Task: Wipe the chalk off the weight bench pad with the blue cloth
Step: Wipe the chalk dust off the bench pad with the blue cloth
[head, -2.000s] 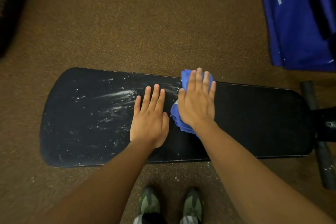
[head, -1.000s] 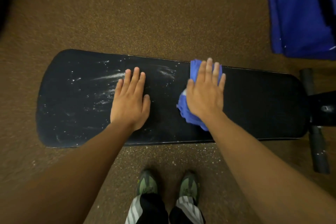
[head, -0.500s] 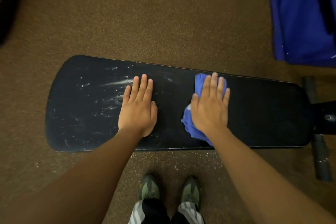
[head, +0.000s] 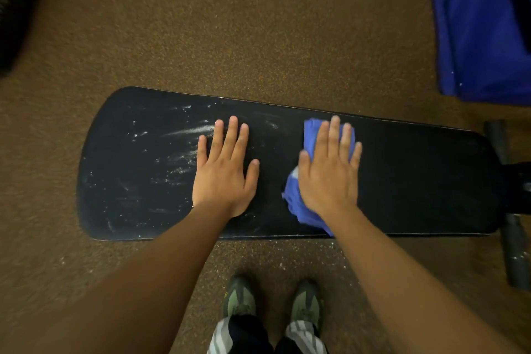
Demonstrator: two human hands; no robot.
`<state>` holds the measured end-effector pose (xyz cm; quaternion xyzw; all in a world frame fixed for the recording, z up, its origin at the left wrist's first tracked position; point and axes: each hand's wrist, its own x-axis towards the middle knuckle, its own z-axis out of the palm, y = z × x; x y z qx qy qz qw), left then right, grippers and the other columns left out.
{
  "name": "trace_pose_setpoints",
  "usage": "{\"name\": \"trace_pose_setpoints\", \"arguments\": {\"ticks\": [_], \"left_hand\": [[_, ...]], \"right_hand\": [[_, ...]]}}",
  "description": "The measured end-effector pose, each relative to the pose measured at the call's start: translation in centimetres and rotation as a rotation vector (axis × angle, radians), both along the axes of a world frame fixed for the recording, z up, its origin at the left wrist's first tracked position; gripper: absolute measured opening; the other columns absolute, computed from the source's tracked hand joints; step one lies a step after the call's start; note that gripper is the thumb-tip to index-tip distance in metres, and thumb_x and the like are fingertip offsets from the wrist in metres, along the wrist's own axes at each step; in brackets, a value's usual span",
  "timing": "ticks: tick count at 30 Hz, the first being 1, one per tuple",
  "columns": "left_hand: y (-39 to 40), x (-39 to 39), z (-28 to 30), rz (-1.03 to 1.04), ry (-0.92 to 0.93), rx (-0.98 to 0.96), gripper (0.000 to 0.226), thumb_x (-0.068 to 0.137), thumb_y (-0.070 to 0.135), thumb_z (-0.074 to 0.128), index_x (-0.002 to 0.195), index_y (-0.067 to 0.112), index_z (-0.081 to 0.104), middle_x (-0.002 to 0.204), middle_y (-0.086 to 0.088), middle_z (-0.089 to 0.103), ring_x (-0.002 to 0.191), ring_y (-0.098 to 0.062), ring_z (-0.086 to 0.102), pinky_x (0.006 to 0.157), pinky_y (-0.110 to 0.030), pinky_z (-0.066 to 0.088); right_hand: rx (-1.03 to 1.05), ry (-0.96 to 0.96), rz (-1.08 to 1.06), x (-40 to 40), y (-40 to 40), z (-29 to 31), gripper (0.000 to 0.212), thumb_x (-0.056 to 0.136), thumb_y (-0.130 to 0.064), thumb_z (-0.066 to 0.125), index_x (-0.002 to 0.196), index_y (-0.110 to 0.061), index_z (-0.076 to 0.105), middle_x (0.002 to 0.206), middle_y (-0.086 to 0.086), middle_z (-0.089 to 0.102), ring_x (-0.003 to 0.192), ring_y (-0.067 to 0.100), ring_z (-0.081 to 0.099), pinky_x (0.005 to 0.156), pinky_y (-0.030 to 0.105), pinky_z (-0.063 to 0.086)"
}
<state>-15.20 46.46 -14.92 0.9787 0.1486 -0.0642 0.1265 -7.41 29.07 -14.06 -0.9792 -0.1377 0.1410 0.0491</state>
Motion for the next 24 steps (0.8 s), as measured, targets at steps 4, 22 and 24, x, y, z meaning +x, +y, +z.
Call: {"name": "trace_pose_setpoints", "arguments": {"ticks": [4,22,24], "left_hand": [[0.0,0.0,-0.2,0.008,-0.017,-0.017,0.064,0.097,0.046,0.019,0.154,0.021,0.006,0.163,0.001,-0.003,0.148,-0.017,-0.014,0.120,-0.046,-0.002],[0.2,0.0,0.0,0.025,-0.057,-0.045,0.061,0.095,0.036,0.017,0.154,0.021,0.013,0.163,0.000,0.005,0.149,-0.019,-0.007,0.120,-0.045,-0.002],[0.3,0.0,0.0,0.027,-0.057,-0.050,0.061,0.094,0.035,0.016,0.154,0.021,0.013,0.163,0.000,0.006,0.149,-0.019,-0.007,0.120,-0.044,-0.002]], "right_hand": [[0.082,-0.034,0.091,1.0,5.6,-0.3,0.064,0.102,-0.043,0.013,0.155,-0.009,-0.002,0.164,0.011,-0.006,0.150,0.029,-0.011,0.120,0.053,0.000],[0.033,-0.031,0.136,-1.2,4.8,-0.1,0.064,0.102,-0.039,0.011,0.154,-0.005,-0.004,0.163,0.015,-0.007,0.149,0.031,-0.011,0.120,0.052,-0.001],[0.026,-0.009,0.288,-5.3,2.8,0.2,0.065,0.101,-0.040,0.012,0.154,-0.005,-0.003,0.162,0.015,-0.008,0.149,0.031,-0.011,0.120,0.052,0.001]]}}
